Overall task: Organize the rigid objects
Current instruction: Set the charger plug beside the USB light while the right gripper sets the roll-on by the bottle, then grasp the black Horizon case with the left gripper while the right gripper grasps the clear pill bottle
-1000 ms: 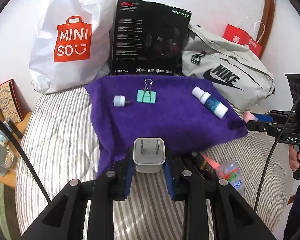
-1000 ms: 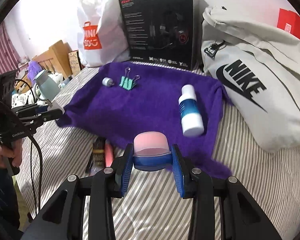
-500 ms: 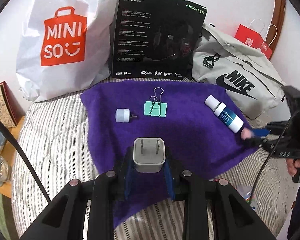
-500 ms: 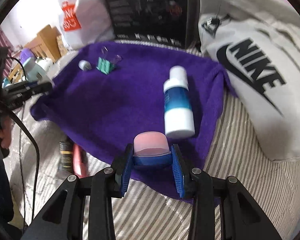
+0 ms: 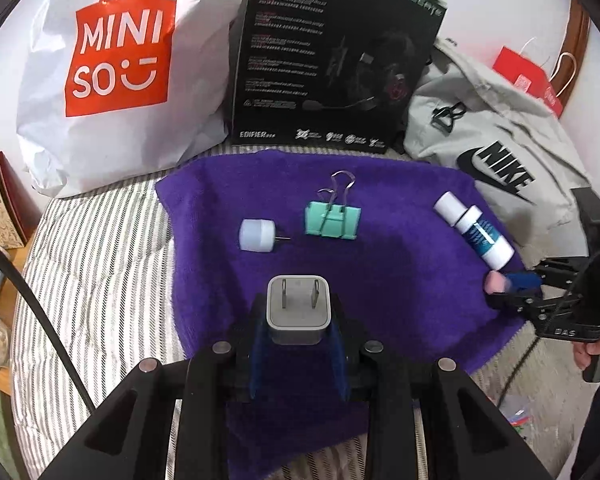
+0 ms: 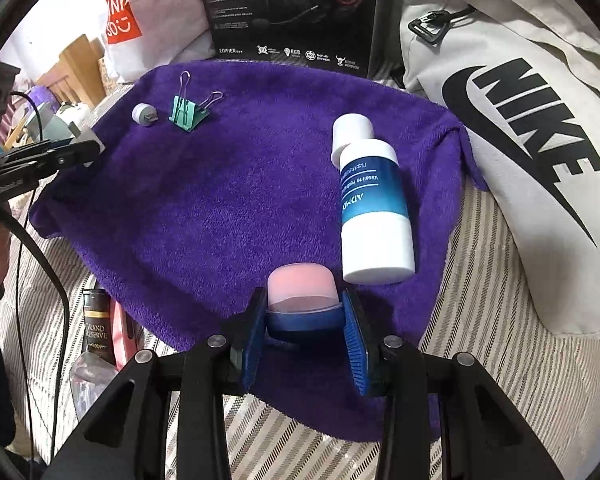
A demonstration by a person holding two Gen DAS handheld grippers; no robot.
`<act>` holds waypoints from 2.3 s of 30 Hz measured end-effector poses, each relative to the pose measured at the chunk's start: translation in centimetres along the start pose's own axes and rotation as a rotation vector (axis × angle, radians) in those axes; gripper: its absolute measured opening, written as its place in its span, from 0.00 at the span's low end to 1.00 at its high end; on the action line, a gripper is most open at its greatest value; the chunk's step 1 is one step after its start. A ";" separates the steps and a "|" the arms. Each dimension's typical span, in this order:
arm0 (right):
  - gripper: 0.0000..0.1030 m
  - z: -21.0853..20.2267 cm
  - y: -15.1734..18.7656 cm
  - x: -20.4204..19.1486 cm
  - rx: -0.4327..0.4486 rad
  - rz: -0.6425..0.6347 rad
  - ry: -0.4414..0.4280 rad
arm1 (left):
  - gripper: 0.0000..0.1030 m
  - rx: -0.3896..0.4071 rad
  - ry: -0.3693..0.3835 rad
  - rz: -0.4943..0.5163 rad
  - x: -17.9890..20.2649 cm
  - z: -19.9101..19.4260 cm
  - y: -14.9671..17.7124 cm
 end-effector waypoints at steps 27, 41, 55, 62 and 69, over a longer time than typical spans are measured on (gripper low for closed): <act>0.58 -5.1 2.0 -0.5 0.092 0.087 -0.049 | 0.27 -0.069 -0.137 0.101 0.1 4.7 -1.0; 0.67 -8.4 8.4 -2.3 0.116 0.148 -0.059 | 0.57 -0.054 -0.126 0.053 2.7 -0.9 2.7; 0.68 -9.3 13.9 -4.3 0.092 0.200 -0.118 | 0.62 -0.085 -0.135 0.090 8.7 -1.6 10.7; 0.70 -9.8 14.2 -5.1 0.110 0.204 -0.145 | 0.62 -0.098 -0.166 0.097 9.8 -1.2 10.5; 0.71 -9.8 14.8 -5.4 0.106 0.193 -0.148 | 0.66 -0.103 -0.225 0.166 10.0 -0.8 11.4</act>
Point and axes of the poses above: each gripper's, at about its wrist camera, not at the fingertips, and z roughly the way its jaws point, x to its right, y to its underside, the point moved 10 cm from there along z, roughly the way its jaws point
